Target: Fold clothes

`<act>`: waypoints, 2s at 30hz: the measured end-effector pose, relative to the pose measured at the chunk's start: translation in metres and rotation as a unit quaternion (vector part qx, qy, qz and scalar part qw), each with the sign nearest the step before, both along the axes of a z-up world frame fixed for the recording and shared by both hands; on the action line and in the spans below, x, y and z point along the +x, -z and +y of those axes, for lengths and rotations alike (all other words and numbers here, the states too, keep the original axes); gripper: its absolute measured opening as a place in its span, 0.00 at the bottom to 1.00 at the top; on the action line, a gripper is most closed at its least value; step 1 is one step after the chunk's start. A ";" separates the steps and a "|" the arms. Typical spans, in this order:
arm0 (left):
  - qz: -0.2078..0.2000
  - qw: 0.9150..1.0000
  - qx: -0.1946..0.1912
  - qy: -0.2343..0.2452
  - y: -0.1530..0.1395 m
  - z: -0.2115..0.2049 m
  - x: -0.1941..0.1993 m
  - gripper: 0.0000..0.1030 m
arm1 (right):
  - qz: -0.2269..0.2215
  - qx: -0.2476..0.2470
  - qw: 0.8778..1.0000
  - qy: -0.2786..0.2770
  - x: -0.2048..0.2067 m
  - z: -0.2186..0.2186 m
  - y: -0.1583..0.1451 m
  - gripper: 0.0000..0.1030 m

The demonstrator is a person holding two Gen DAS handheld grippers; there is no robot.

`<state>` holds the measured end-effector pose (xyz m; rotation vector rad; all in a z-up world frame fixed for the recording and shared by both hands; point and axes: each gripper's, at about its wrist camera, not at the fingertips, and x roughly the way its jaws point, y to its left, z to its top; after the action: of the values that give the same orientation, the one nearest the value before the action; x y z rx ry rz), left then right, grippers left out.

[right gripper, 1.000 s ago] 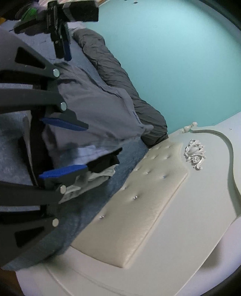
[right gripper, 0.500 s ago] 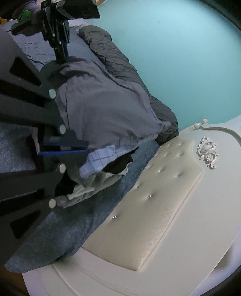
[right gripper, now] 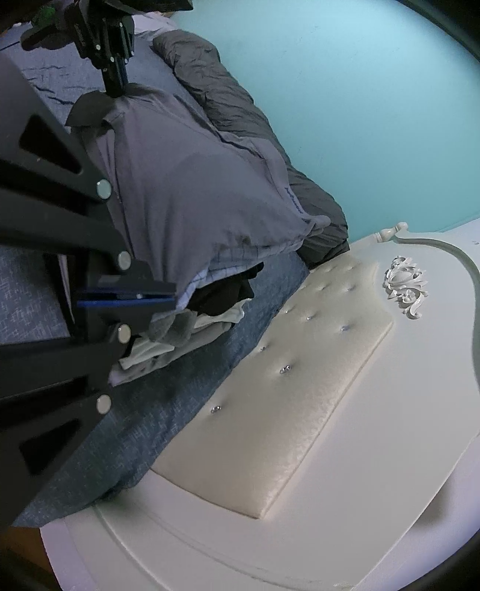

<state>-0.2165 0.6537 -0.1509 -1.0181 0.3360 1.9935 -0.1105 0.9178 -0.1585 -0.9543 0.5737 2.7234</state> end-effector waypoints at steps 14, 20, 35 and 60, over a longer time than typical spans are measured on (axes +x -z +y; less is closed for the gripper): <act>-0.006 0.999 0.003 -0.048 -0.004 -0.030 0.007 0.12 | 0.004 -0.004 1.000 0.029 0.015 -0.006 -0.009 0.02; 0.003 0.997 0.030 -0.078 -0.025 -0.063 0.025 0.24 | 0.017 0.007 0.999 0.041 0.032 -0.019 -0.023 0.02; 0.097 0.986 0.100 -0.094 -0.114 -0.142 0.130 0.68 | 0.081 0.056 0.994 0.050 0.150 -0.122 -0.097 0.21; 0.149 0.972 0.157 -0.095 -0.156 -0.237 0.240 0.94 | 0.108 0.108 0.984 0.089 0.283 -0.248 -0.140 0.69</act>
<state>0.0232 0.4164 0.0049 -0.5694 0.0762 2.2878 0.1724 0.6702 -0.0188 -0.5320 0.3679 2.6737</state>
